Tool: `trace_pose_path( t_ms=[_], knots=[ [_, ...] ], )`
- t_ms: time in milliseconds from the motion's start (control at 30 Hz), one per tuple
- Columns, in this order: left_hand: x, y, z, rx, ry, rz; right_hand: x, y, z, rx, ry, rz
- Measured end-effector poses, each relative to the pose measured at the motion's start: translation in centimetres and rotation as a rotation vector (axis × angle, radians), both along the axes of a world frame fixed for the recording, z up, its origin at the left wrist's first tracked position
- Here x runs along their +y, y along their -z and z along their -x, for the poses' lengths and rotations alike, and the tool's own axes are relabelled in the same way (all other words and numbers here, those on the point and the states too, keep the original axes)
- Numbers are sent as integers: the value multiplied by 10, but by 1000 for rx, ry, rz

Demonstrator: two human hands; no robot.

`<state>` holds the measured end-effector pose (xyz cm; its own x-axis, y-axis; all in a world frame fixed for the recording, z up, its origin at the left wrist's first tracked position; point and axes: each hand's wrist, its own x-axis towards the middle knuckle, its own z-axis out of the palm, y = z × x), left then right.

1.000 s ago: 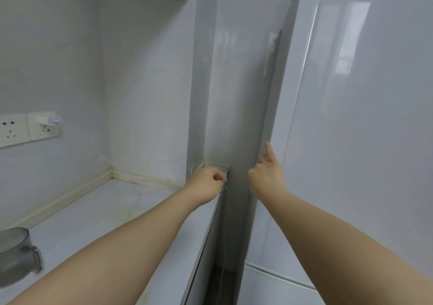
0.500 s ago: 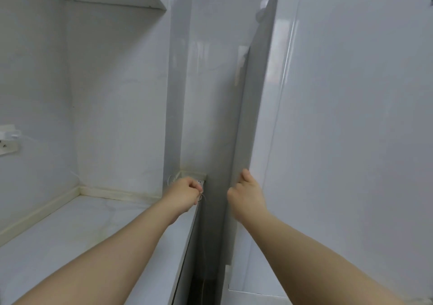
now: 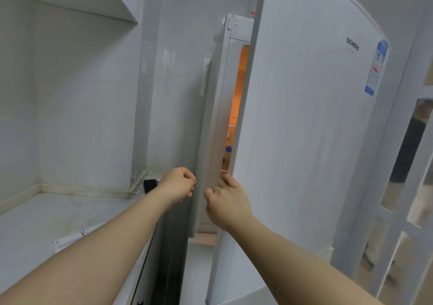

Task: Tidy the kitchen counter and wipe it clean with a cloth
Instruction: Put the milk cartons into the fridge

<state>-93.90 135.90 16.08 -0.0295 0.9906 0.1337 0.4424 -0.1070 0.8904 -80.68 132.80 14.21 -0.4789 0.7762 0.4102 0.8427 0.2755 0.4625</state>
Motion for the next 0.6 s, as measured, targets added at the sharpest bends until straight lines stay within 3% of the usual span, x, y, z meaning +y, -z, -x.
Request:
trace_pose_path(
  t_ms=[67, 200, 333, 600],
  knots=[
    [-22, 1, -6, 12, -12, -10, -25, -5, -8, 24, 24, -56],
    [-74, 4, -19, 35, -23, -27, -72, -5, -21, 29, 59, 17],
    [-120, 13, -23, 107, -14, 0, -114, -2, -20, 156, 107, 70],
    [-160, 12, 8, 346, -92, -40, -137, 4, 5, 301, 64, 232]
  ],
)
